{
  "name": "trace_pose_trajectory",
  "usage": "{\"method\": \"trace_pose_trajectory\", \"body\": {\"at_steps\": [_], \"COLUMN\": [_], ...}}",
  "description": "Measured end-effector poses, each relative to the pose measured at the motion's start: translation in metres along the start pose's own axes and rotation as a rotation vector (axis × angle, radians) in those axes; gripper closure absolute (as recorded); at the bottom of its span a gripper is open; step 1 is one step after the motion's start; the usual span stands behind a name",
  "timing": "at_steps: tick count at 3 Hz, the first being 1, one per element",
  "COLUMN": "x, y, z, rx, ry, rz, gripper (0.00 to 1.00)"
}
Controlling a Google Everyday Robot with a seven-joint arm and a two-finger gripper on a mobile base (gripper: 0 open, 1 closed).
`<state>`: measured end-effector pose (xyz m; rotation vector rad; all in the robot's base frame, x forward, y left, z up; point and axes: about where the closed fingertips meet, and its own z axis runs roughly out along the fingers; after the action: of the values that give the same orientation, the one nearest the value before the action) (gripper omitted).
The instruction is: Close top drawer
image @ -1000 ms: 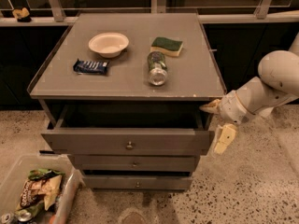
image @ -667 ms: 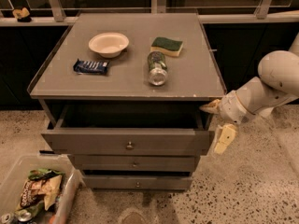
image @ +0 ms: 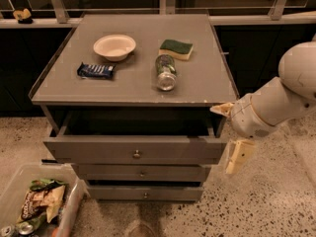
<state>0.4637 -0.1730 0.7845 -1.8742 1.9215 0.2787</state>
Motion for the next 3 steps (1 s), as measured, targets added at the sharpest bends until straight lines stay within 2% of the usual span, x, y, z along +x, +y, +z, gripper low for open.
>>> {"method": "trace_pose_trajectory", "body": {"at_steps": [1, 2, 3], "x": [0.000, 0.041, 0.085], "y": [0.032, 0.055, 0.069], "z": [-0.005, 0.036, 0.083], "rx": [-0.040, -0.190, -0.356], "ry": [-0.017, -0.088, -0.169], "rz": [0.050, 0.217, 0.363], "gripper": [0.00, 0.00, 0.00]}}
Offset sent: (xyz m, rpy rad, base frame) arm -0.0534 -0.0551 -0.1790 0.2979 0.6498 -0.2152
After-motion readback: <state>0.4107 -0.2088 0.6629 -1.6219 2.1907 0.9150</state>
